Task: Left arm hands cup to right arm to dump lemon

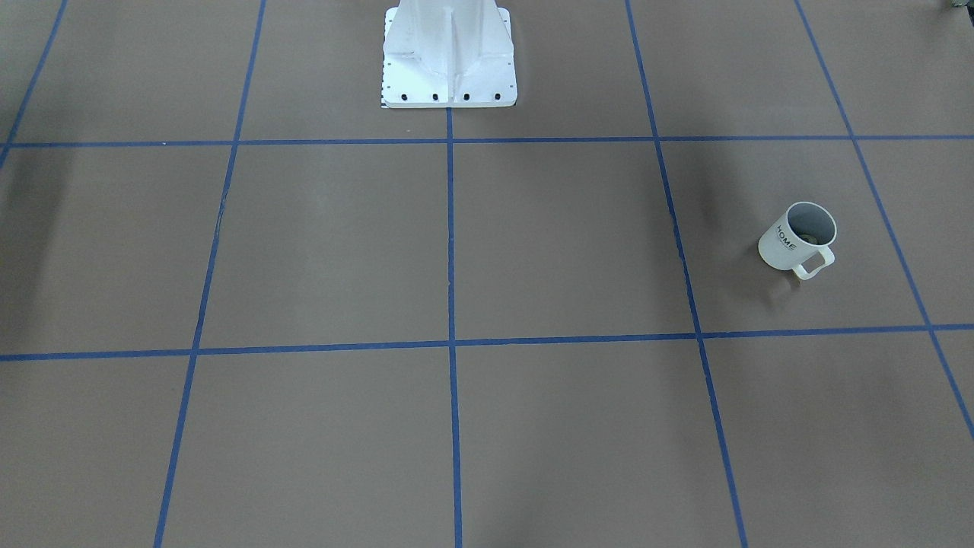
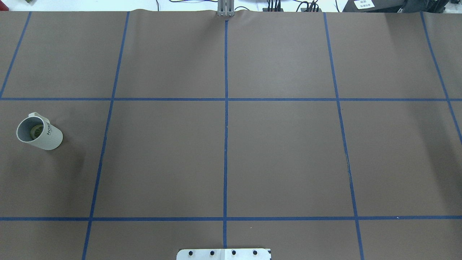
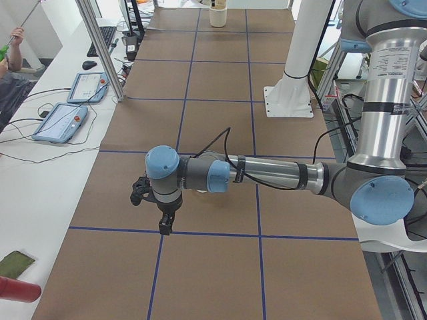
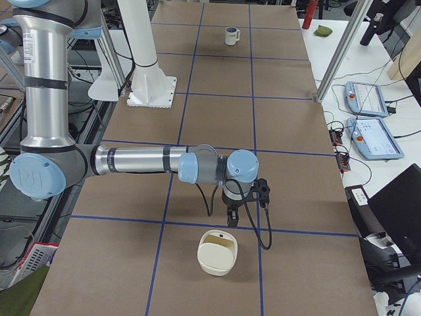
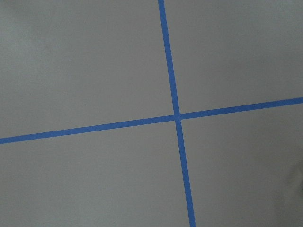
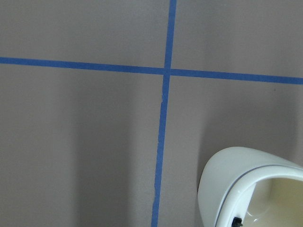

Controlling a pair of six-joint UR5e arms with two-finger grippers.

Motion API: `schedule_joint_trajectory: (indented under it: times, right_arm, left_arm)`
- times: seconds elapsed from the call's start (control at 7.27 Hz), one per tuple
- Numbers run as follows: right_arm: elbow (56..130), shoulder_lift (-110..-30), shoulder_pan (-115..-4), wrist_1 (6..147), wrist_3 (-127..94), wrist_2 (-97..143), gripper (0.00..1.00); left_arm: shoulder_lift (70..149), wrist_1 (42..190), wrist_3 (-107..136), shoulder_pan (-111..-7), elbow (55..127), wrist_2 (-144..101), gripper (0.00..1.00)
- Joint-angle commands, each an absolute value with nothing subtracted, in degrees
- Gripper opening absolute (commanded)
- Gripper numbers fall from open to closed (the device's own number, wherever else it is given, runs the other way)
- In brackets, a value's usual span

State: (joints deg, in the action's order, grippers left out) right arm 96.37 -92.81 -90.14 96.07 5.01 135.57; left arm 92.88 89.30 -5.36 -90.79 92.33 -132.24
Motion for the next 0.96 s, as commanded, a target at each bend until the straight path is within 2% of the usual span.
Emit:
schedule_joint_trajectory:
  times: [0.0, 0.55, 0.83]
  right_arm:
    - [96.42, -92.73, -90.96, 96.06, 5.1, 135.61, 1.0]
    - [98.69, -92.64, -90.97, 96.06, 4.66, 135.88, 1.0]
    - [101.85, -91.94, -90.97, 96.07, 4.57, 135.62, 1.0]
  left_arm:
    - [92.9, 89.3, -5.36, -90.79, 92.81, -132.27, 1.0]
    - [94.04, 90.0, -5.19, -89.83, 95.44, -133.15, 1.0]
    - [94.22, 90.09, 0.21, -85.89, 100.44, -133.24, 1.0]
